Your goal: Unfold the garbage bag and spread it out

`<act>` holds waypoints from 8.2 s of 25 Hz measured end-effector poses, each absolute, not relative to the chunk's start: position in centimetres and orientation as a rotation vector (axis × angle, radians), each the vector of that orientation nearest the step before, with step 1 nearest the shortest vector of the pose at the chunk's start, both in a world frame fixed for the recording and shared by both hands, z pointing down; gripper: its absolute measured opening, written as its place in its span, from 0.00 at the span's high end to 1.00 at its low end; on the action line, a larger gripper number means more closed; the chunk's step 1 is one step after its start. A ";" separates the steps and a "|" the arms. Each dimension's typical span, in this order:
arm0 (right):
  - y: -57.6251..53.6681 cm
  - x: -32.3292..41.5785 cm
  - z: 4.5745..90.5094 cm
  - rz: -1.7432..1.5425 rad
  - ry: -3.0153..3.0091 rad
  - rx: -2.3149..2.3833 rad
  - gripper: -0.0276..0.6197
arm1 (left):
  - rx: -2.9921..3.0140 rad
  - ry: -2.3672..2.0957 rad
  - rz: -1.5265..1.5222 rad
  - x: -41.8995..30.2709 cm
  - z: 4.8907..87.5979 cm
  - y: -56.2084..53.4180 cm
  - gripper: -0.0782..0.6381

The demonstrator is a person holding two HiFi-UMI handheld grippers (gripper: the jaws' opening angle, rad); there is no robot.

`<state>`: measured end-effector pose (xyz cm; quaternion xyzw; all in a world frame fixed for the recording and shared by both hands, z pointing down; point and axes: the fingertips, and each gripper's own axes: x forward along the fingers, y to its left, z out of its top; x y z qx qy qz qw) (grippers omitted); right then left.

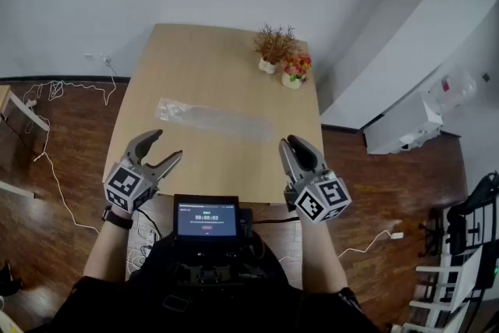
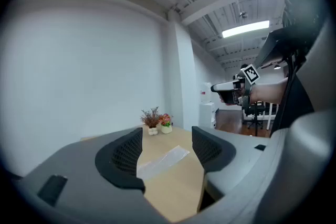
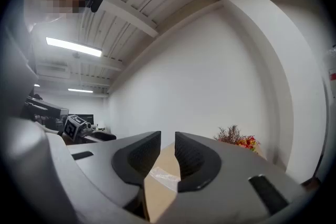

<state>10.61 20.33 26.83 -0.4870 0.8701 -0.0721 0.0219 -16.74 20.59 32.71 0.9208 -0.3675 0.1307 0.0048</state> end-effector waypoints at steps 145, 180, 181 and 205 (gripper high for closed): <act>3.9 17.6 55.6 -0.731 3.094 -1.892 0.76 | 2.507 0.033 1.241 9.3 64.2 -1.7 0.90; 0.0 16.4 60.2 -0.576 3.522 -1.768 0.93 | 2.776 0.036 1.085 6.1 55.6 0.8 0.76; -0.2 16.5 60.0 -0.581 3.510 -1.768 0.93 | 2.785 0.027 1.081 6.0 55.7 1.2 0.76; -9.0 17.8 57.2 -0.608 3.414 -1.874 0.93 | 2.689 -0.154 1.539 1.1 67.8 2.0 0.76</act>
